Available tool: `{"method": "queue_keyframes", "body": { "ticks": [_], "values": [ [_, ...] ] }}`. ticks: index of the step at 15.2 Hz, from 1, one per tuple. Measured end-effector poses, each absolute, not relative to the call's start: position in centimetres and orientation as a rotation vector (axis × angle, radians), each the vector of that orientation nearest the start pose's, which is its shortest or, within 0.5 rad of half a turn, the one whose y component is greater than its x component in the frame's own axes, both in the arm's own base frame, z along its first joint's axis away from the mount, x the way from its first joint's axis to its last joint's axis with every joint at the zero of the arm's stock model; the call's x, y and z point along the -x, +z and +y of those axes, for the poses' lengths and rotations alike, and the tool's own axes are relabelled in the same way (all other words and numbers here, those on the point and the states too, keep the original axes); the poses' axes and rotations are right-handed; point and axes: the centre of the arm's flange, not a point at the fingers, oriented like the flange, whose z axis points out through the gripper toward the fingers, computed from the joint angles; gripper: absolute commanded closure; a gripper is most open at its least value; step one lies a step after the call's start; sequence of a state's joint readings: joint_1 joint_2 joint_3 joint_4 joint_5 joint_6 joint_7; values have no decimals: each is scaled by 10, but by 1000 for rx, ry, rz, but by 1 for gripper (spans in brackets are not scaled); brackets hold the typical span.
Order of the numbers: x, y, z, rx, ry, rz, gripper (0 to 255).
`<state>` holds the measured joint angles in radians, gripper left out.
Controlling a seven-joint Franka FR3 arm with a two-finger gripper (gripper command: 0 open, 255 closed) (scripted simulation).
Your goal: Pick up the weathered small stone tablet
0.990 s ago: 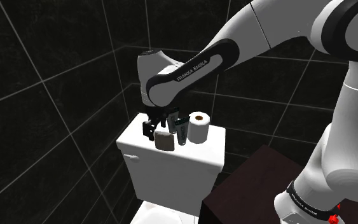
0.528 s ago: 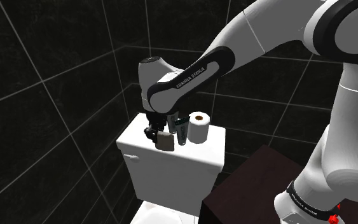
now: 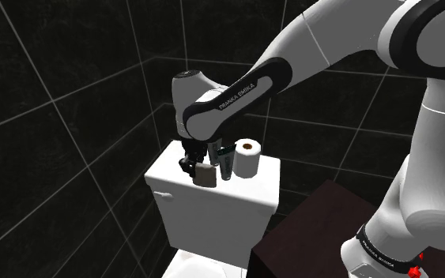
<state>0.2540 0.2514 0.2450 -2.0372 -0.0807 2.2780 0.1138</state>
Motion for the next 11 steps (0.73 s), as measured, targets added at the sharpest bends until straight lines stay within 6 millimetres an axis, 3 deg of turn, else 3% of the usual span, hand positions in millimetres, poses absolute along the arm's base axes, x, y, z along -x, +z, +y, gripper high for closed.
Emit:
{"method": "queue_keyframes", "body": {
  "ticks": [11],
  "values": [
    [-519, 376, 277, 3071, 6, -671, 255]
  ]
}}
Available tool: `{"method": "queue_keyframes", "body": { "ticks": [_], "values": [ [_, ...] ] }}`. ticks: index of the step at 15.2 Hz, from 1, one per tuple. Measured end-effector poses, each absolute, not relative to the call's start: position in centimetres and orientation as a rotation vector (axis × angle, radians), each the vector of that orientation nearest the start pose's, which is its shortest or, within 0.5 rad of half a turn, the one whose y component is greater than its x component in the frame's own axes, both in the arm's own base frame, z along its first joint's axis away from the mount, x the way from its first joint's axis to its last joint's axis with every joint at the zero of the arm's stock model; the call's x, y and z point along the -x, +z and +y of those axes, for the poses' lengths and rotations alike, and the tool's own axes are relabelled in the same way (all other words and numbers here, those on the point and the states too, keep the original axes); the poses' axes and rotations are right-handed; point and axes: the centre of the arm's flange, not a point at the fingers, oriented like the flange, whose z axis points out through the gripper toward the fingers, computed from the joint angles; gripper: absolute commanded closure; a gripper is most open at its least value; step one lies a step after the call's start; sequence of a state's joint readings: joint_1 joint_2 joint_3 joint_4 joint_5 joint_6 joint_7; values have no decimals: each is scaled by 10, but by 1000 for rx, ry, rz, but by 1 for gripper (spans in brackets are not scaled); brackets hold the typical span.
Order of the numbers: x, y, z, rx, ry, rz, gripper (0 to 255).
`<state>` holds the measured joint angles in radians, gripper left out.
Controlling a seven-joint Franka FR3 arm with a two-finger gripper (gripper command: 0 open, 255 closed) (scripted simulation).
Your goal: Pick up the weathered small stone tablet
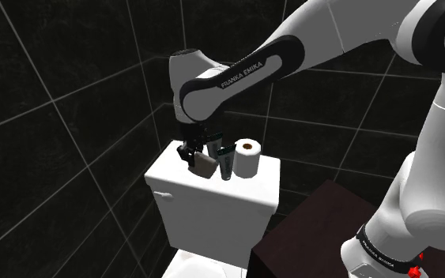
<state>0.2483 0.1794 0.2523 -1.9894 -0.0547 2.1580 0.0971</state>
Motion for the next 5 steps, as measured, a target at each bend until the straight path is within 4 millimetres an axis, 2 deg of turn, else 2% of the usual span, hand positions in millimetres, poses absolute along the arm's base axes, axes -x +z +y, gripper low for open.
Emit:
{"method": "queue_keyframes", "body": {
  "ticks": [5],
  "values": [
    [-520, 400, 276, 3071, 6, -671, 255]
  ]
}}
